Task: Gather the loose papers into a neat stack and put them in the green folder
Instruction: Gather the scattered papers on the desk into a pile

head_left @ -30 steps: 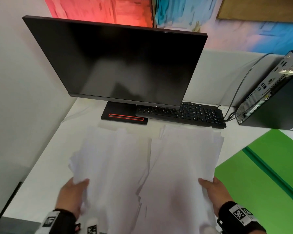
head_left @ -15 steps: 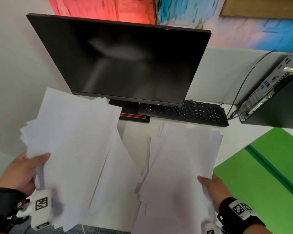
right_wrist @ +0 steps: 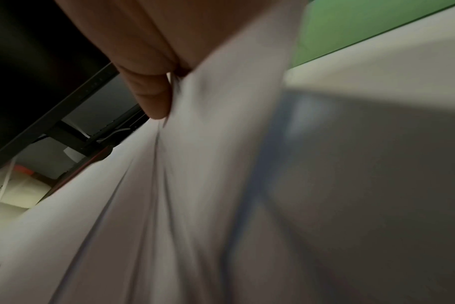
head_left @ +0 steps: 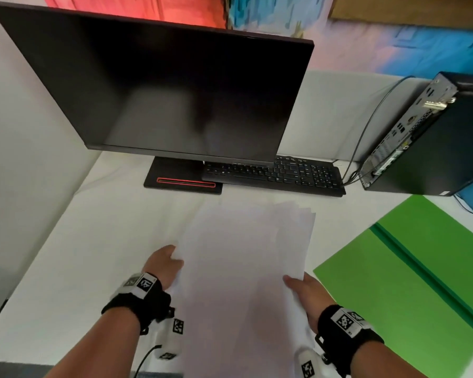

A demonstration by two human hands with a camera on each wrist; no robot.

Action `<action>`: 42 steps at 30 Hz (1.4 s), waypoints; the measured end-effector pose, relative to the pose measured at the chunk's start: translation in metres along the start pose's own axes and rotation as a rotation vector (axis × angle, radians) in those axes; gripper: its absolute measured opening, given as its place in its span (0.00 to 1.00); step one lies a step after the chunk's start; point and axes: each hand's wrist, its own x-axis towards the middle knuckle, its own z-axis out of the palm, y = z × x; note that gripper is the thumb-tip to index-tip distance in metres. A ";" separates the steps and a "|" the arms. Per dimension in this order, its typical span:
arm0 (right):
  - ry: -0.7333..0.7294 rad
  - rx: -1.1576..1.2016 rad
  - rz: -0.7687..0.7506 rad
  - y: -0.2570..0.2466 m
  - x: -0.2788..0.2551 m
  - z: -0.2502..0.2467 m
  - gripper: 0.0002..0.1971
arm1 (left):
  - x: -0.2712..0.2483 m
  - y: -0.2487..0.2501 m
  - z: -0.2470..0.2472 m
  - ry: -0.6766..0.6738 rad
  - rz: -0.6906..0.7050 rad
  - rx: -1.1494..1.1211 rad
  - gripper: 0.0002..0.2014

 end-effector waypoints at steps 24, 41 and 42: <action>-0.080 -0.020 0.002 0.002 -0.009 0.022 0.27 | -0.035 0.002 0.039 -0.010 0.028 0.037 0.26; 0.013 0.495 0.204 0.003 -0.021 0.053 0.14 | -0.120 -0.111 0.005 0.003 -0.383 -0.894 0.27; -0.027 0.533 0.241 0.002 -0.024 0.060 0.15 | -0.124 -0.112 0.011 -0.064 -0.403 -1.005 0.26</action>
